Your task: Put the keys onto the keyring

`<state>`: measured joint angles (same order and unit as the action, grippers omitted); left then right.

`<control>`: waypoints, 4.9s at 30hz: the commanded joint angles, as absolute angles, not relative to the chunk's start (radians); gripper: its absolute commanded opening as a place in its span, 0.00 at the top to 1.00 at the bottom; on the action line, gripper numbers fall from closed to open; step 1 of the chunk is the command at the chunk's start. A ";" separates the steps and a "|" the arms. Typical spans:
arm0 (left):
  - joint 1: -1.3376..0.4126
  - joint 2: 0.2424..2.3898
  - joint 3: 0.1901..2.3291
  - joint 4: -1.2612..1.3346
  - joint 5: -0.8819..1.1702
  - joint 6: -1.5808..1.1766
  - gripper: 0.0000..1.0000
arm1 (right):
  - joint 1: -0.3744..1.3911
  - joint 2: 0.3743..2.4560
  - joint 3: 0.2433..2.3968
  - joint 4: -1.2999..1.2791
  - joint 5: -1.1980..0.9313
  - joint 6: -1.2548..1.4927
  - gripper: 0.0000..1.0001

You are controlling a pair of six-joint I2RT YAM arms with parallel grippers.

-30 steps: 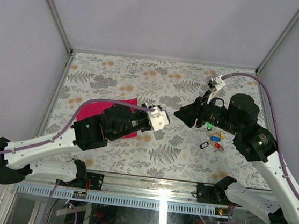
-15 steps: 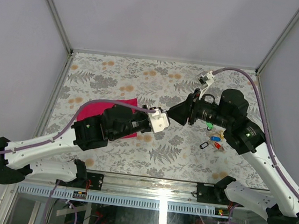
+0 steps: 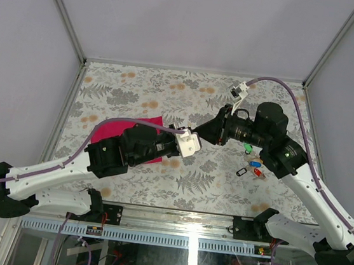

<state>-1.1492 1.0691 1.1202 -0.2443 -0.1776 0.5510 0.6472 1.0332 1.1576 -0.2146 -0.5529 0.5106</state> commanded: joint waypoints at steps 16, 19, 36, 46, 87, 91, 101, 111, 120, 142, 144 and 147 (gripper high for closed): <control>-1.146 1.019 1.105 -0.155 -0.185 0.561 0.93 | 0.647 1.016 1.131 -0.186 -0.514 0.558 1.00; -1.147 1.010 1.099 -0.144 -0.192 0.562 0.93 | 0.647 1.017 1.132 -0.196 -0.494 0.566 1.00; -1.146 0.958 1.083 -0.109 -0.202 0.560 0.92 | 0.646 1.022 1.098 -0.189 -0.459 0.649 1.00; -1.147 0.943 1.084 -0.106 -0.211 0.555 1.00 | 0.646 1.032 1.055 -0.128 -0.482 0.714 1.00; -1.146 0.977 1.087 -0.169 -0.219 0.550 1.00 | 0.623 0.893 1.184 -0.501 -0.054 0.367 0.48; -1.147 1.001 1.101 -0.193 -0.212 0.541 1.00 | 0.623 0.919 1.199 -0.659 0.126 0.366 0.44; -1.146 1.025 1.096 -0.222 -0.190 0.539 1.00 | 0.527 1.086 1.119 -0.789 0.210 0.432 0.47; -1.146 1.045 1.098 -0.235 -0.174 0.532 1.00 | 0.153 1.181 0.902 -0.534 0.047 0.471 0.49; -1.146 1.042 1.091 -0.236 -0.174 0.528 1.00 | -0.023 1.179 0.731 -0.367 0.118 0.561 0.45; -1.147 1.027 1.080 -0.233 -0.181 0.526 1.00 | -0.147 1.399 0.643 -0.185 -0.026 0.477 0.45; -1.147 1.028 1.080 -0.232 -0.184 0.525 1.00 | -0.149 1.403 0.643 -0.184 -0.046 0.475 0.48; -1.146 1.032 1.077 -0.229 -0.182 0.525 1.00 | -0.149 1.398 0.643 -0.191 -0.075 0.479 0.51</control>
<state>-1.1492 1.0405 1.0653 -0.2481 -0.1802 0.5335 -0.1444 1.3880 0.6437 -0.2142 -0.0135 0.4896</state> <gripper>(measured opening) 0.105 0.501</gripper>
